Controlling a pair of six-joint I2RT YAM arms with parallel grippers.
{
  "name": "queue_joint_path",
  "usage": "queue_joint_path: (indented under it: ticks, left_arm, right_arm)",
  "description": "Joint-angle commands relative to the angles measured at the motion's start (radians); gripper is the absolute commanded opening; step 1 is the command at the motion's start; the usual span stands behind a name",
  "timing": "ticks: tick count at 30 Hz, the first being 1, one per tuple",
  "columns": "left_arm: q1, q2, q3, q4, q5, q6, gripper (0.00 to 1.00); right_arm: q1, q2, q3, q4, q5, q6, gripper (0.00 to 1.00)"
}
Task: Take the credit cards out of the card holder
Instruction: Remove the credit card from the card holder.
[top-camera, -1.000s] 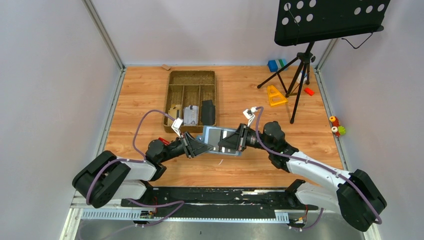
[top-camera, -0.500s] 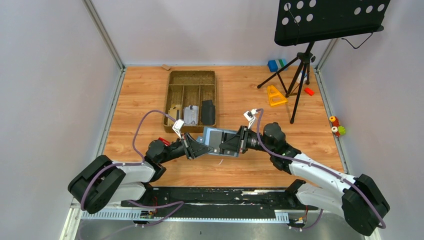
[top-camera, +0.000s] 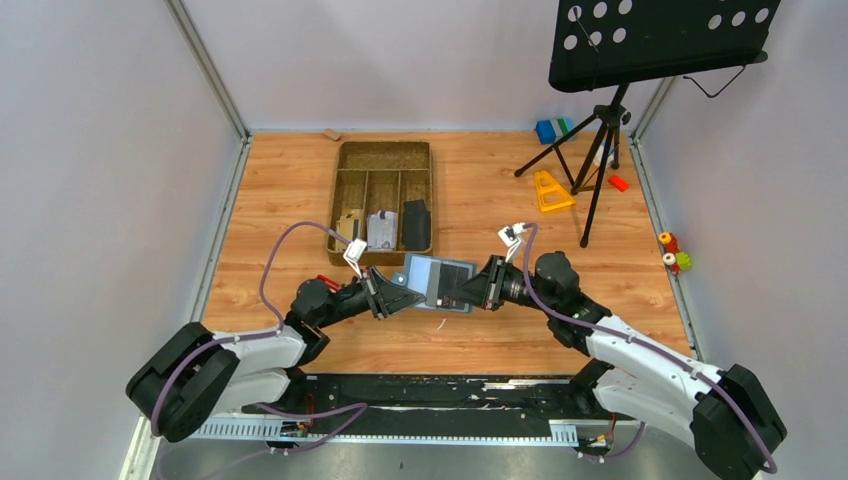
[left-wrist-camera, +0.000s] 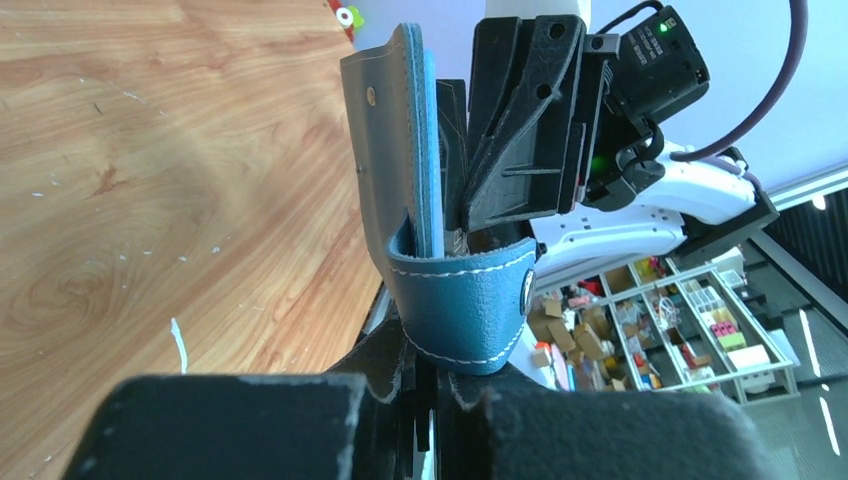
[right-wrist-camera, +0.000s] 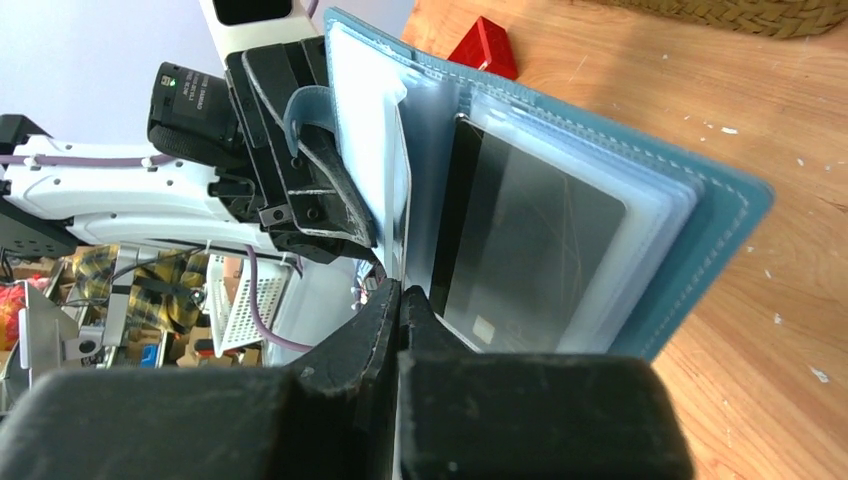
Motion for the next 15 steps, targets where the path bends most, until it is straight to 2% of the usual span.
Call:
queue_joint_path:
  ticks: [1,3,6,8,11,15]
  left_arm:
    - [0.003,-0.083,0.021,-0.059,-0.044,0.058,0.04]
    - [0.004,-0.151,0.053,-0.236,-0.078,0.118,0.02]
    - [0.004,-0.264,0.127,-0.675,-0.189,0.257,0.0]
    - [0.004,-0.314,0.175,-0.882,-0.254,0.324,0.0]
    - [0.003,-0.335,0.223,-1.045,-0.289,0.374,0.0]
    - [0.004,-0.347,0.225,-1.116,-0.311,0.381,0.0]
  right_arm:
    - [-0.026,-0.046,-0.002,-0.087,0.053,-0.032,0.0]
    - [-0.042,-0.064,0.01,-0.166,0.102,-0.049,0.0]
    - [-0.057,-0.083,0.041,-0.275,0.183,-0.096,0.0]
    - [-0.06,-0.085,0.081,-0.339,0.232,-0.14,0.0]
    - [-0.061,-0.059,0.152,-0.393,0.277,-0.202,0.0]
    - [-0.061,0.095,0.289,-0.391,0.237,-0.266,0.0]
